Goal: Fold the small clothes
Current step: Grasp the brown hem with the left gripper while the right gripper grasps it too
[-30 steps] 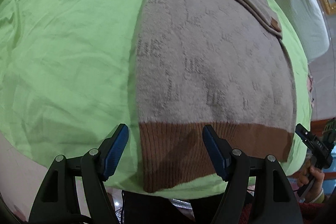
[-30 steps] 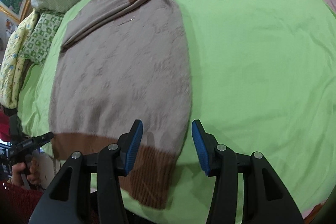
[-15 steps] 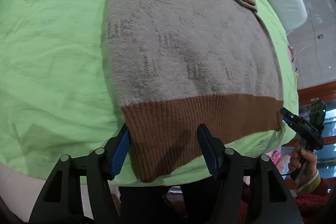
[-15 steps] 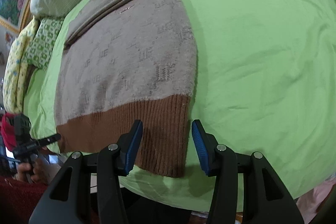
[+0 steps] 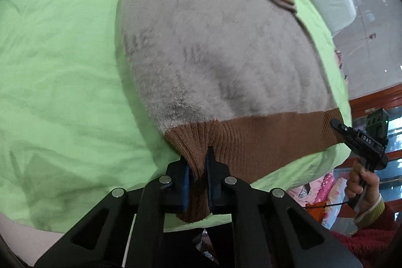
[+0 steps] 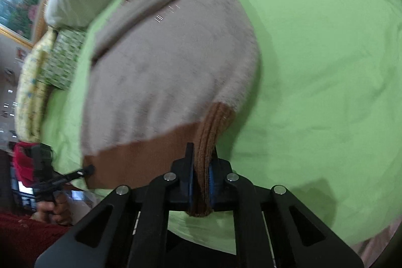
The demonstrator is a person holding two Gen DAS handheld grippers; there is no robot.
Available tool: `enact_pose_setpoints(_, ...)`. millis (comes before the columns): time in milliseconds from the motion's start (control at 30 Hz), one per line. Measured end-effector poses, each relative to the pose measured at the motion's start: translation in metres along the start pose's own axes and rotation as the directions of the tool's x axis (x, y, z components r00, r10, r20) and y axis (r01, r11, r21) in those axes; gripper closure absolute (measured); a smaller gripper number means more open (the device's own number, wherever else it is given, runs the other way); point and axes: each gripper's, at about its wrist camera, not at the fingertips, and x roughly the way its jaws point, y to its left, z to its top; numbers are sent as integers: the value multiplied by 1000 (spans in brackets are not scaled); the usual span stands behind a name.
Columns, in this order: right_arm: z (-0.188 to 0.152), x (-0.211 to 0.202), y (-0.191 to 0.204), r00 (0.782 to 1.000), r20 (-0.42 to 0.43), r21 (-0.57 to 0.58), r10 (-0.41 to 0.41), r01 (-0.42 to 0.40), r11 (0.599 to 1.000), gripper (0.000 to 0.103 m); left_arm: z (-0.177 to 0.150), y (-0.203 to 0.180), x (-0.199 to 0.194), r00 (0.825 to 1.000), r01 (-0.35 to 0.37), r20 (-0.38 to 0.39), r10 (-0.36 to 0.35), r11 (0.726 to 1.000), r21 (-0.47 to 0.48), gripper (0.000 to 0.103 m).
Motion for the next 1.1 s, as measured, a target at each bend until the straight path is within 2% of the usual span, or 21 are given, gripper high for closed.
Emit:
enact_pose_setpoints(200,35,-19,23,994,93,-36,61,-57,998,93,30,-23,-38,993,21,117,-30,997,76,94)
enact_pose_setpoints(367,72,-29,44,980,174,-68,97,-86,994,93,65,-27,-56,981,50,184,-57,998,43,94)
enact_pose_setpoints(600,127,-31,66,949,283,-87,141,-120,989,93,134,-34,-77,948,81,307,-79,997,7,94)
enact_pose_setpoints(700,151,-27,70,937,316,-86,146,-125,988,93,161,-36,-81,937,60,344,-57,998,2,94)
enact_pose_setpoints(967,220,3,75,930,338,-96,142,-116,989,93,230,-35,-75,917,10,398,7,999,-41,94)
enact_pose_setpoints(1100,255,19,79,925,347,-110,153,-122,986,93,277,-41,-63,904,-30,425,42,999,-34,94)
